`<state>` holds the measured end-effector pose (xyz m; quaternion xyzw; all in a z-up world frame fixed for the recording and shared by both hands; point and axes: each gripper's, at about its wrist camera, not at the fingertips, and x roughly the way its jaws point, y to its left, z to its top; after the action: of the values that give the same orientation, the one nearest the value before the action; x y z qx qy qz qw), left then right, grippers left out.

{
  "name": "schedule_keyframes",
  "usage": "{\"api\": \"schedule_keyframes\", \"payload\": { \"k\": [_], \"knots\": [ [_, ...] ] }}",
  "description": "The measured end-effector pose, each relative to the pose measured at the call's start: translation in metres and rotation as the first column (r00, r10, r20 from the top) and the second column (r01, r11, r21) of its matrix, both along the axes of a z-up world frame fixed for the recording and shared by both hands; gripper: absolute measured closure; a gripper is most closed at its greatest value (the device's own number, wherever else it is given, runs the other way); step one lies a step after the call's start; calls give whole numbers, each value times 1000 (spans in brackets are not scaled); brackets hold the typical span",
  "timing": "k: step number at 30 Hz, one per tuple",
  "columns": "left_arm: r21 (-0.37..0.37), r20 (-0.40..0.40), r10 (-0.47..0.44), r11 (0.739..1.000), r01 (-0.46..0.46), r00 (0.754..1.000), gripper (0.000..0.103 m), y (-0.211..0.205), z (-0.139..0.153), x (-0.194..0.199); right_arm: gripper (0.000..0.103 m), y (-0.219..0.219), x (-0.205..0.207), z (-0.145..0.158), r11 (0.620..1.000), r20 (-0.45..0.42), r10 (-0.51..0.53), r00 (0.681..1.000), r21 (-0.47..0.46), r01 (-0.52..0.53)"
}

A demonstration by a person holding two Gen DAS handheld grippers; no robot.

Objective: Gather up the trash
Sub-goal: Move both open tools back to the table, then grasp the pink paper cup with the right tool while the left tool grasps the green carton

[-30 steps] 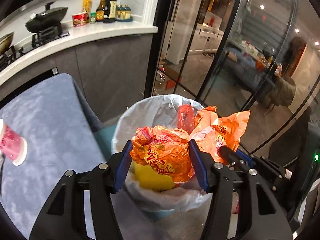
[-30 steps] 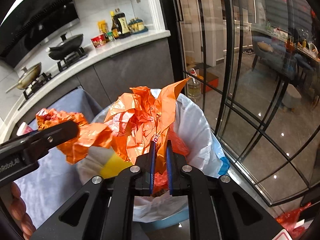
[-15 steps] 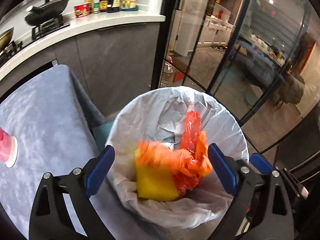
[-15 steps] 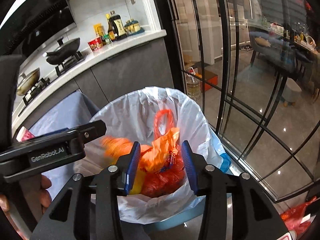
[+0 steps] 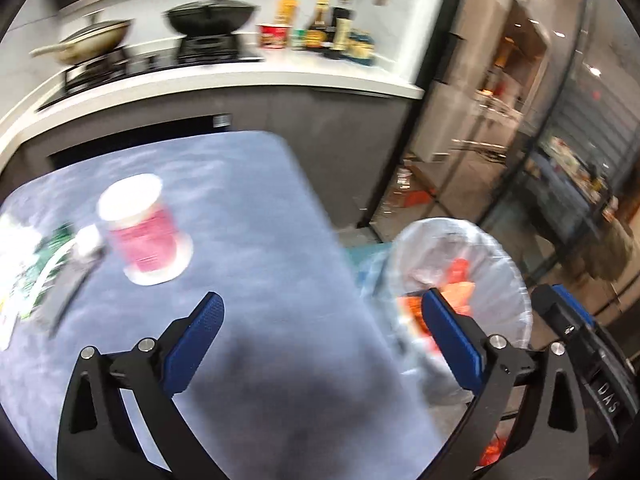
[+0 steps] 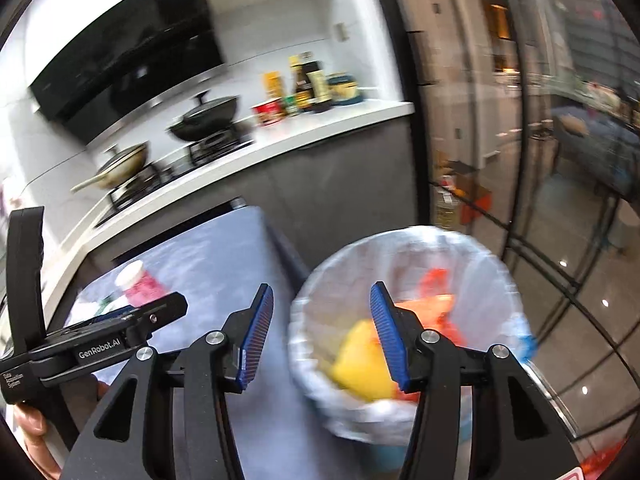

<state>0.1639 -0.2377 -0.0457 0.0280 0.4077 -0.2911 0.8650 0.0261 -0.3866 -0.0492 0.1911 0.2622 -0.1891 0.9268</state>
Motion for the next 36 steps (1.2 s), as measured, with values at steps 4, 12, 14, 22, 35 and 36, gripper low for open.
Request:
{"api": "schedule_keyframes", "payload": {
  "k": [4, 12, 14, 22, 35, 36],
  "knots": [
    [51, 11, 91, 995, -91, 996, 8, 60, -7, 13, 52, 42, 34, -6, 995, -21, 101, 995, 7, -101],
    [127, 6, 223, 967, -222, 975, 7, 159, -27, 42, 51, 115, 93, -14, 969, -58, 248, 967, -1, -248],
    [132, -7, 247, 961, -244, 969, 7, 180, -34, 53, 51, 126, 101, -16, 964, -64, 266, 962, 3, -267],
    [155, 19, 205, 966, -205, 979, 7, 212, -54, 87, 51, 152, 127, -26, 951, -98, 308, 946, 15, -308],
    [108, 6, 162, 981, -162, 987, 16, 220, -73, 119, 51, 170, 172, -36, 929, -142, 368, 919, 2, -371],
    [104, -1, 160, 982, -159, 987, 25, 220, -74, 120, 51, 172, 178, -38, 926, -145, 373, 916, 1, -377]
  ]
}}
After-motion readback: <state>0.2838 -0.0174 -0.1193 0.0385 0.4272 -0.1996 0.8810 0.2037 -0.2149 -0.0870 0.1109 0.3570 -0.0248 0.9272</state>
